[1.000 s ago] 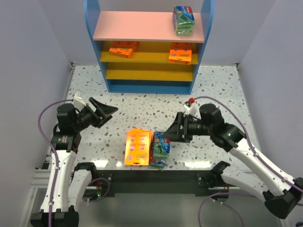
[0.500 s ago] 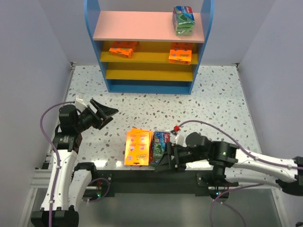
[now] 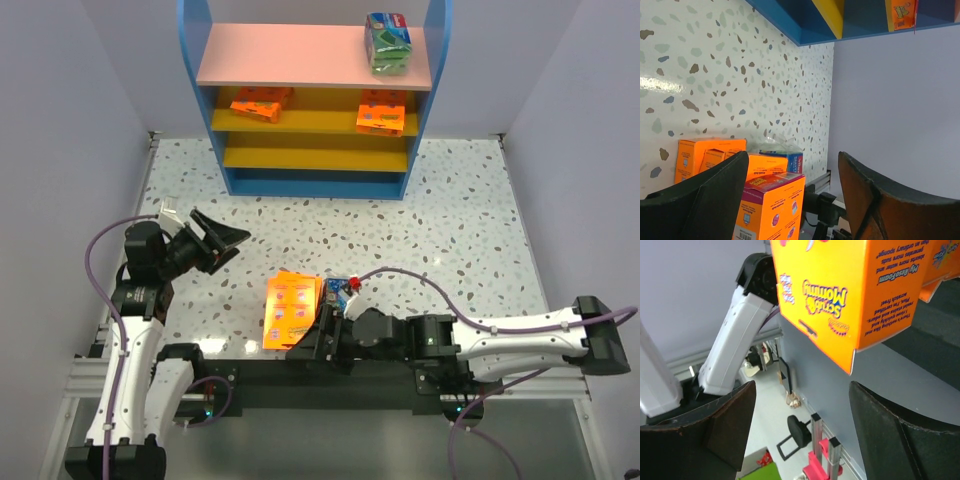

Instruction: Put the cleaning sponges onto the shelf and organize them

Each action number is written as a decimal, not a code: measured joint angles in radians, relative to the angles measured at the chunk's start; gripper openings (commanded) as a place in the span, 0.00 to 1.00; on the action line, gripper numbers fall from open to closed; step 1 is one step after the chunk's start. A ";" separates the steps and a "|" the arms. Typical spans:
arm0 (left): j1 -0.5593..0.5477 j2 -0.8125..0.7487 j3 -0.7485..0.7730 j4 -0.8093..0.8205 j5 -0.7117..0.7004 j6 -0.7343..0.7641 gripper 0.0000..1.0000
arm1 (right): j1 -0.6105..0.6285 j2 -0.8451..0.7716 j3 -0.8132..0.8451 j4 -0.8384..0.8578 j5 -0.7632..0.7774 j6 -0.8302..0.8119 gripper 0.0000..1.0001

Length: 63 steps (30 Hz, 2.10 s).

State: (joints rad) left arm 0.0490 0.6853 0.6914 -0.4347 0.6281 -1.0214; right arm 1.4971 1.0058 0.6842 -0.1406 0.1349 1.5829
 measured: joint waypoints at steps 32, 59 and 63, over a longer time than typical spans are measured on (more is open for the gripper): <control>-0.037 0.026 0.000 0.004 -0.007 0.000 0.77 | -0.109 0.046 -0.002 0.029 0.323 0.126 0.21; -0.037 0.092 0.121 0.010 -0.031 0.000 0.77 | -0.700 -0.080 0.253 0.030 0.001 -0.202 0.00; -0.037 0.091 0.122 0.011 -0.031 -0.008 0.77 | -0.811 0.027 0.334 0.067 -0.097 -0.232 0.00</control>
State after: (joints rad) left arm 0.0120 0.7765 0.8131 -0.4240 0.5968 -1.0290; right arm 0.6857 1.0328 1.0180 -0.0738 0.0376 1.3510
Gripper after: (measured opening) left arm 0.771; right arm 0.014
